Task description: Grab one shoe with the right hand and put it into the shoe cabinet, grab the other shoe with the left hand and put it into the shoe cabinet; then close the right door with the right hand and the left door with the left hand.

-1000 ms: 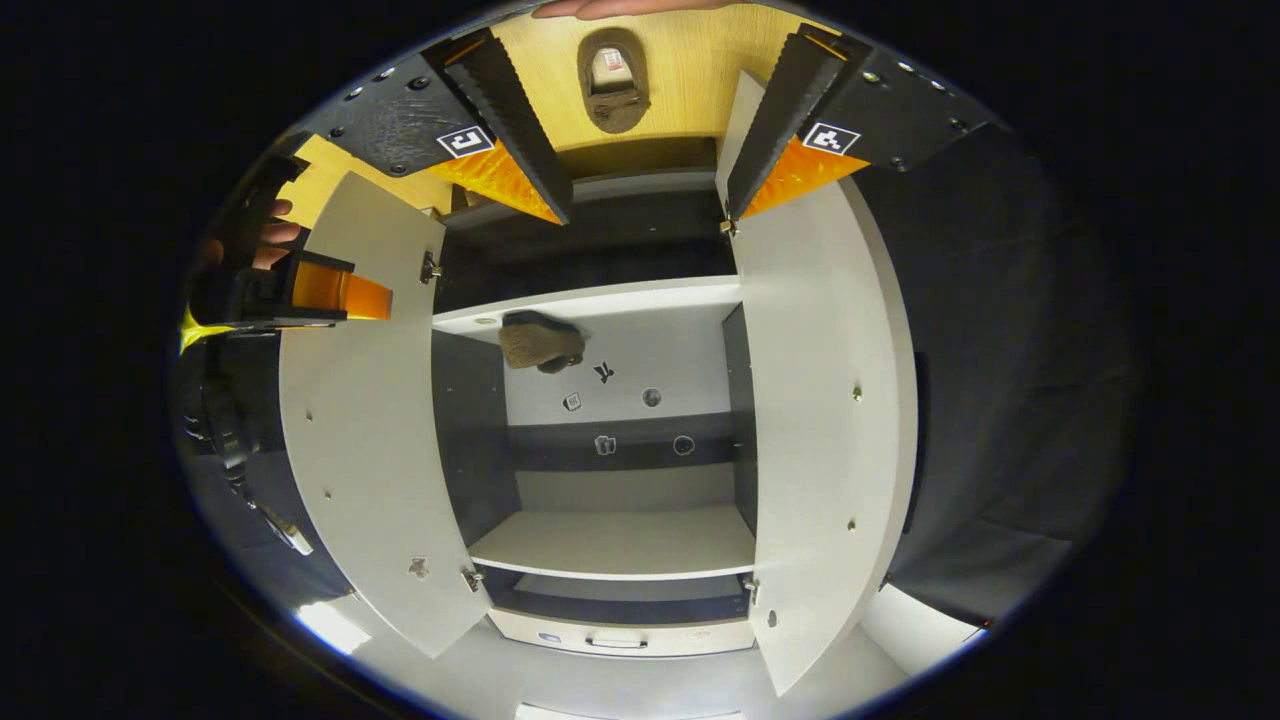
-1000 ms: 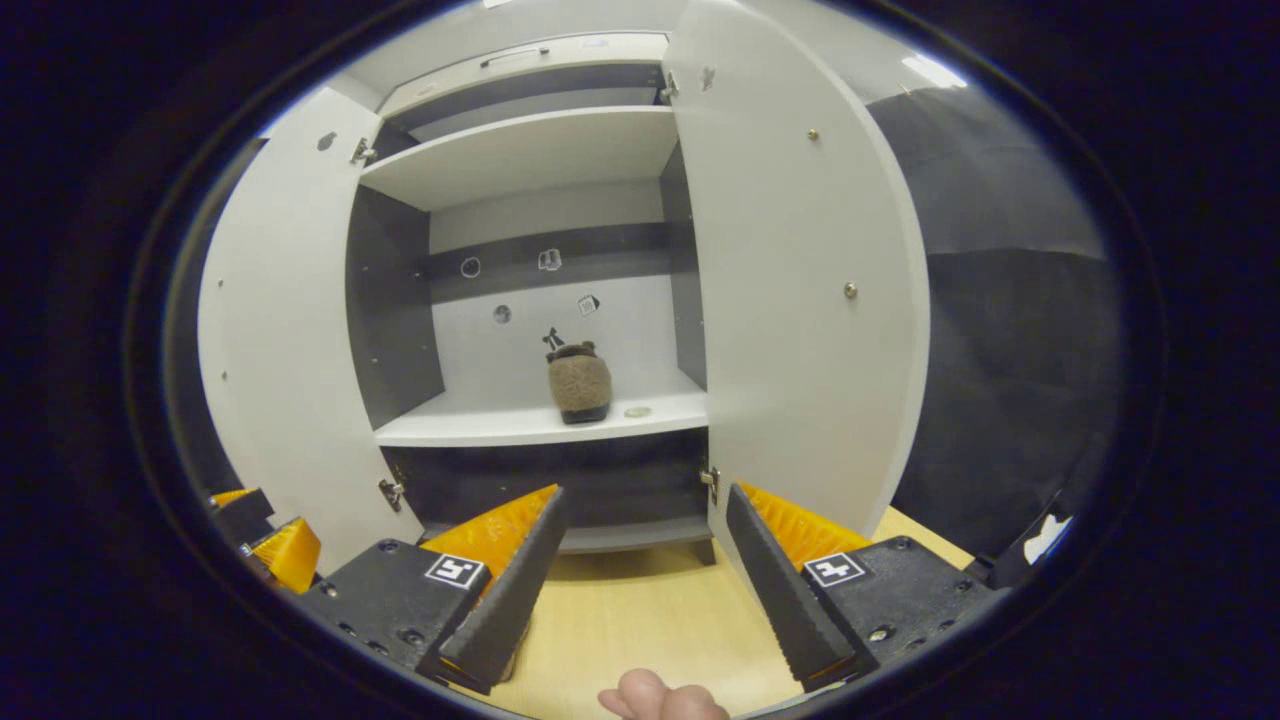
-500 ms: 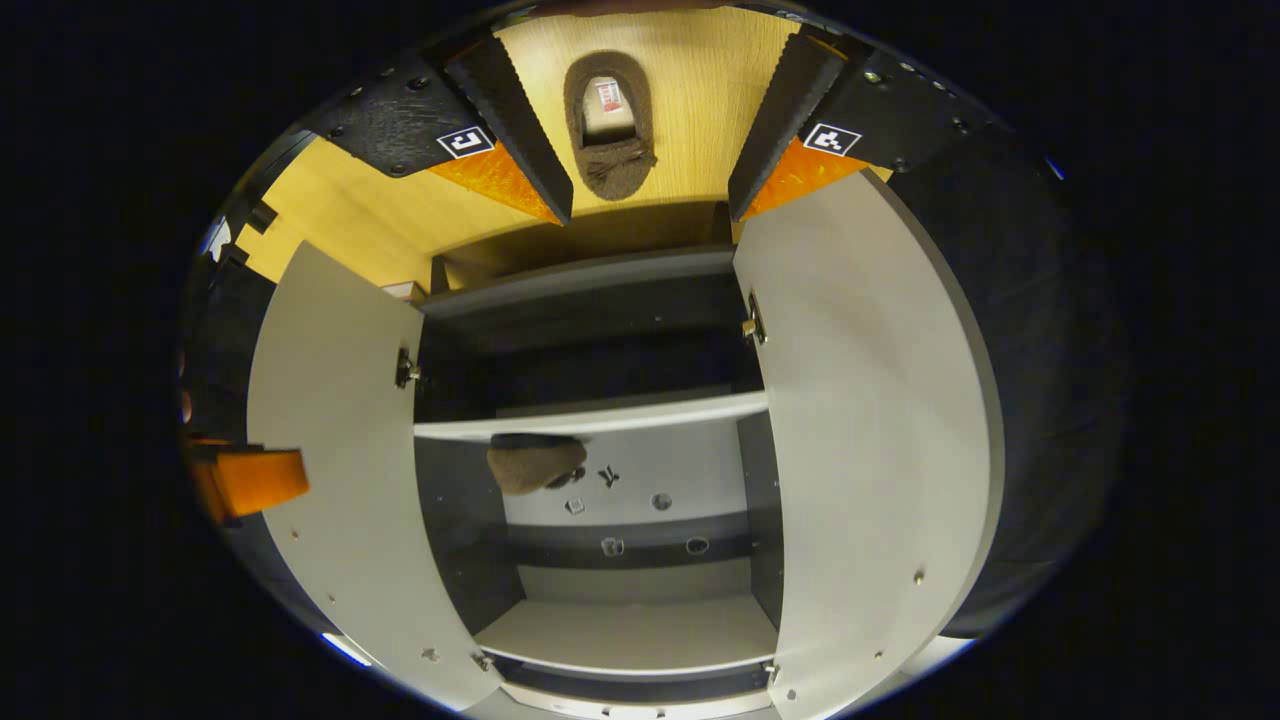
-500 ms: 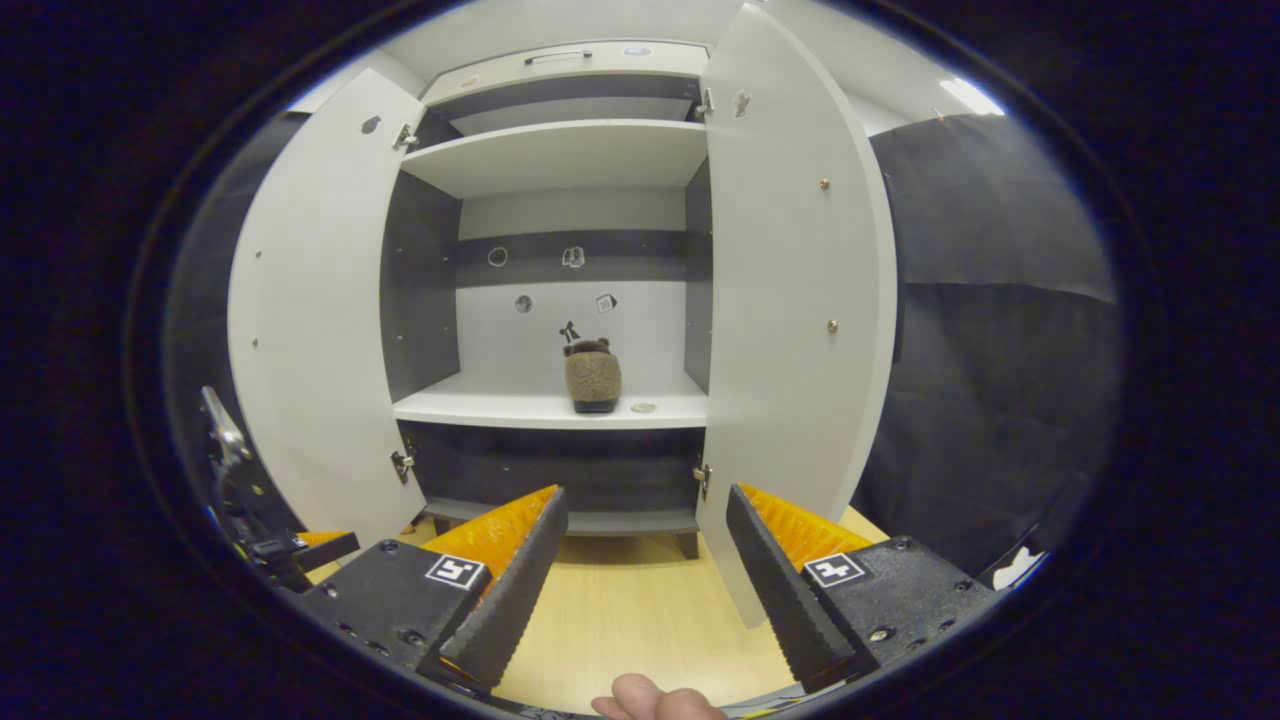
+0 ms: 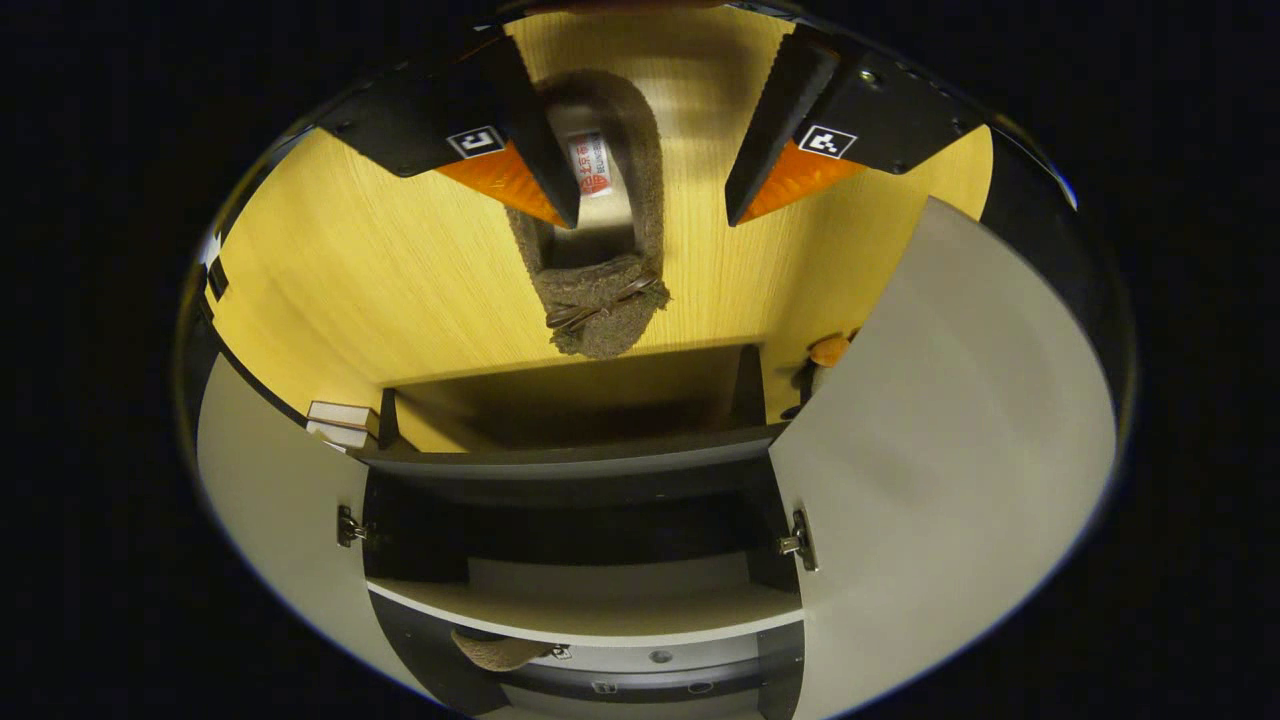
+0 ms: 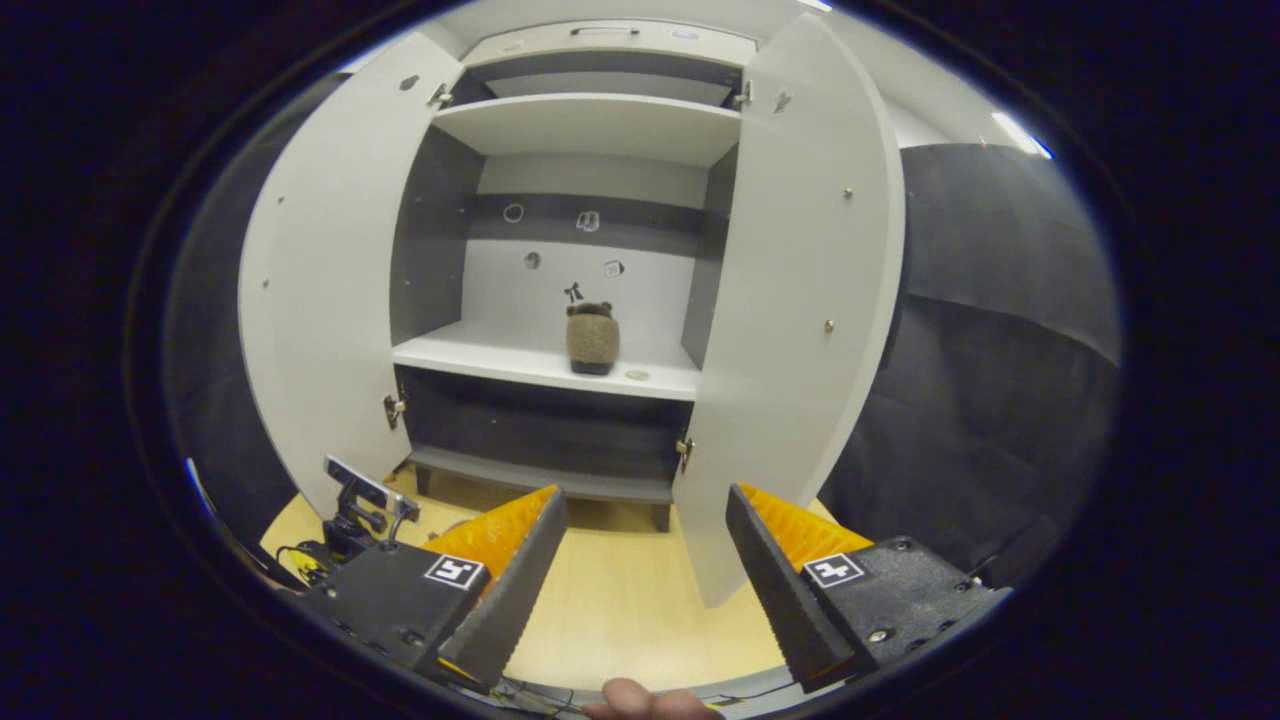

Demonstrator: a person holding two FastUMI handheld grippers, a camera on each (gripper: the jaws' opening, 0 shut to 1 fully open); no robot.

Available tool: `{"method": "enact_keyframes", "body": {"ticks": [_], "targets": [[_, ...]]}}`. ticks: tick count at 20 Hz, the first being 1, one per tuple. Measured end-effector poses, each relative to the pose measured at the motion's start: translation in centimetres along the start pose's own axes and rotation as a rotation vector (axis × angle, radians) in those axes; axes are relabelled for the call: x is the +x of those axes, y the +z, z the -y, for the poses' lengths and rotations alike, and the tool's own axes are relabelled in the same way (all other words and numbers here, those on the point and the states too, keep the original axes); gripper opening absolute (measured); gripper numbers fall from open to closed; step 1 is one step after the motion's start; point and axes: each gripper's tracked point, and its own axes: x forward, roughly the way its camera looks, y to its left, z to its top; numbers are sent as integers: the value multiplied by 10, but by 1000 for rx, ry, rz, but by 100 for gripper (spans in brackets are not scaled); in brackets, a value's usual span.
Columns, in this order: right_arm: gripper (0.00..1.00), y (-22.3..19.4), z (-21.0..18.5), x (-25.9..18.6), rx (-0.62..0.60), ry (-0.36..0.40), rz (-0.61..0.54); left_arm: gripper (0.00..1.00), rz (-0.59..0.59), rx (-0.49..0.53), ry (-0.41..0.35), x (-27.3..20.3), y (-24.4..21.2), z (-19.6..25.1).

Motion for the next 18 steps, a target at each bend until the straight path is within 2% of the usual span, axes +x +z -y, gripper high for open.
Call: {"method": "enact_keyframes", "body": {"ticks": [3,4,6,7,8,10,13,14,15,18], "targets": [[100,2,-3,2,-47,7,-14,77,-56,-46,-46,18,-10,4],[100,3,-3,3,-64,6,-11,67,-97,-72,-69,25,-18,6],[100,4,-5,5,-90,6,-11,58,-96,-131,-107,32,-14,14],[100,3,-4,5,-103,4,-12,28,-123,-131,-103,30,-17,18],[100,3,-4,6,-113,3,-16,30,-110,-112,-83,29,-12,19],[100,1,-5,8,-124,11,-25,9,-127,-81,-55,30,-14,18],[100,6,-7,10,-136,25,-27,8,-153,-92,-10,27,-9,13],[100,9,-6,11,-143,29,-26,4,-139,-95,4,16,0,10],[100,11,-6,12,-140,33,-24,4,-113,-106,8,10,12,10],[100,12,-2,19,-113,42,-30,4,-60,-137,-32,-13,46,21]]}}
